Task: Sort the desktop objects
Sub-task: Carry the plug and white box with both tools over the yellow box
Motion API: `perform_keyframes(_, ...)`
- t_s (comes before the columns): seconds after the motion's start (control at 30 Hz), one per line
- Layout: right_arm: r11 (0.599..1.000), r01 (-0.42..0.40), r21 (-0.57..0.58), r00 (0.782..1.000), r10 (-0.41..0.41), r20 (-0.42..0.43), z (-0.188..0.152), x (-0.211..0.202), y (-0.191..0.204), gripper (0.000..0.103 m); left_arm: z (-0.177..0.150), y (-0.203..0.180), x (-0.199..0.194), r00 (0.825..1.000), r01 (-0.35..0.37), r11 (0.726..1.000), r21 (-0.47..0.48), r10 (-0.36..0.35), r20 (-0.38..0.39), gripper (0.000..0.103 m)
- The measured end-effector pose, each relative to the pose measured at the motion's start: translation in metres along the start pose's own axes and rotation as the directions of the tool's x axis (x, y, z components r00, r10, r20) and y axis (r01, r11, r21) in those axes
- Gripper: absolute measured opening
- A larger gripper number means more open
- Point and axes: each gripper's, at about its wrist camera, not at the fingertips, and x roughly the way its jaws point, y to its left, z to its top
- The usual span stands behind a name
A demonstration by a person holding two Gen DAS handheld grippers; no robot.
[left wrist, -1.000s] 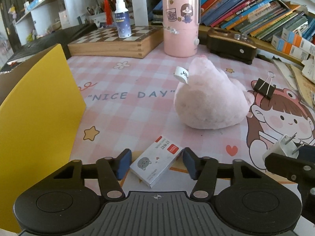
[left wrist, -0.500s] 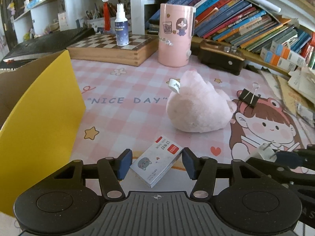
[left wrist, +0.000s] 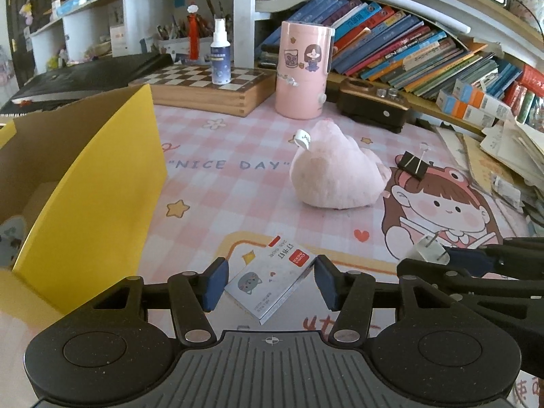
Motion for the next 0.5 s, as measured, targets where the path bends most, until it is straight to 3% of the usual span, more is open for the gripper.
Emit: perform_keyframes(0.5,0.998,0.066,0.002,0.998,-0.066,0.009,-0.020,-0.027,0.029,0.025,-0.021,0.013,-0.032,0.997,0.071,0.997,0.009,-0.071,0.038,0.054)
